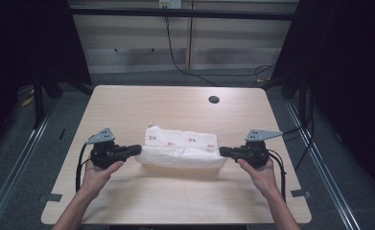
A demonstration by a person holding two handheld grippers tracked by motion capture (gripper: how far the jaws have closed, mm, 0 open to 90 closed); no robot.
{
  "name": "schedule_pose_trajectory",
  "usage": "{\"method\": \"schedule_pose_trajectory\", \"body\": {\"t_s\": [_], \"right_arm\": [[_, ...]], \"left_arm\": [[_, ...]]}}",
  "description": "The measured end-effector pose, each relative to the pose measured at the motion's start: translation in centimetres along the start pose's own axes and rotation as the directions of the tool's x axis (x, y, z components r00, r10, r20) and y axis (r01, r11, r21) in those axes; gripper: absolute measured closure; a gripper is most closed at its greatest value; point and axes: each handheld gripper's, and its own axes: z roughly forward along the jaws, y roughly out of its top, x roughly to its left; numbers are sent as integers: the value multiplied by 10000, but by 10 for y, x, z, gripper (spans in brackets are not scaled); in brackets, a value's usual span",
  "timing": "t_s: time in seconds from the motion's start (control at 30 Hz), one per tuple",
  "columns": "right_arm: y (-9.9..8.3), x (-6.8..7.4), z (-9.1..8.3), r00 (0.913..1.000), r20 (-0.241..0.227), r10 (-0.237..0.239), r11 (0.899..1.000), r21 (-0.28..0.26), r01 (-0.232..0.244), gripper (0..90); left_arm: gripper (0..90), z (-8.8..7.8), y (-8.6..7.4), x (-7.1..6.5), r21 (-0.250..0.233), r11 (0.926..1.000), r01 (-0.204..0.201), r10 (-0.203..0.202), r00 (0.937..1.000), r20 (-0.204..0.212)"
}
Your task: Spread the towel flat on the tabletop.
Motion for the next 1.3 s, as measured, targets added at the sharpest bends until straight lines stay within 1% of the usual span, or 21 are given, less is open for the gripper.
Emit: {"method": "schedule_pose_trajectory", "body": {"t_s": [0.1, 0.23, 0.3, 0.33, 0.37, 0.43, 0.47, 0.5, 0.53, 0.63, 0.67, 0.7, 0.73, 0.83, 0.97, 1.03, 1.07, 1.13, 1.17, 1.23, 1.3], "right_arm": [[-7, 5, -3, 10000, -76, -6, 9999, 118, 6, 878], [-22, 14, 0, 9999, -121, -49, 9981, 620, 56, 877], [-29, 15, 1, 9998, -193, 26, 9970, 773, -11, 876], [-32, 16, 1, 9999, -150, 15, 9963, 854, -2, 875], [-34, 16, 1, 9998, -176, 42, 9962, 866, -26, 874], [-37, 17, 0, 9998, -176, 46, 9951, 985, -28, 871], [-39, 17, 0, 9996, -270, 113, 9950, 1000, -85, 868], [-41, 18, 1, 9991, -389, 182, 9942, 1071, -139, 864], [-43, 20, 2, 9989, -445, 151, 9929, 1188, -97, 860], [-50, 26, 6, 9985, -542, 101, 9881, 1536, -16, 850], [-52, 27, 6, 9980, -611, 162, 9880, 1546, -66, 844], [-53, 28, 6, 9978, -632, 219, 9877, 1558, -118, 843], [-54, 28, 5, 9977, -646, 212, 9868, 1619, -105, 837], [-57, 30, 2, 9976, -649, 249, 9867, 1621, -141, 820], [-58, 32, -7, 9973, -644, 352, 9892, 1447, -256, 755], [-58, 32, -13, 9969, -674, 395, 9918, 1238, -310, 734], [-57, 32, -15, 9969, -656, 429, 9928, 1144, -352, 724], [-55, 30, -18, 9973, -566, 461, 9939, 1029, -402, 706], [-54, 28, -19, 9974, -478, 533, 9939, 996, -483, 698], [-51, 23, -16, 9981, -347, 517, 9939, 996, -480, 684], [-47, 18, -10, 9984, -222, 518, 9935, 1022, -493, 677]], "left_arm": [[854, 4, -10, -6, 593, 9976, -354, 359, 9993, -69], [854, 10, -25, -10, 1064, 9934, -428, 428, 9991, 23], [854, 10, -29, -12, 1235, 9911, -501, 496, 9987, 68], [854, 10, -30, -13, 1209, 9917, -434, 418, 9990, 160], [854, 9, -32, -15, 1254, 9910, -476, 449, 9987, 237], [852, 8, -37, -18, 1359, 9892, -554, 525, 9983, 246], [852, 7, -40, -19, 1441, 9879, -564, 535, 9983, 240], [852, 8, -42, -21, 1536, 9860, -640, 610, 9978, 244], [852, 10, -44, -23, 1731, 9817, -792, 775, 9969, 163], [852, 17, -50, -26, 1994, 9770, -750, 693, 9970, 354], [851, 17, -51, -28, 2085, 9742, -867, 816, 9961, 326], [850, 16, -51, -29, 2090, 9738, -900, 838, 9957, 382], [848, 15, -51, -30, 2011, 9759, -843, 772, 9961, 429], [838, 10, -52, -32, 1987, 9760, -886, 810, 9956, 462], [794, -1, -55, -32, 1736, 9819, -762, 670, 9961, 580], [755, -8, -55, -31, 1515, 9865, -629, 544, 9967, 596], [747, -11, -55, -30, 1375, 9891, -528, 455, 9974, 561], [720, -13, -52, -26, 1264, 9909, -460, 418, 9985, 356], [706, -13, -49, -22, 1251, 9916, -338, 310, 9992, 243], [690, -8, -44, -16, 1208, 9925, -194, 189, 9998, 59], [694, 1, -37, -8, 1453, 9894, -44, 69, 9998, -165]]}}
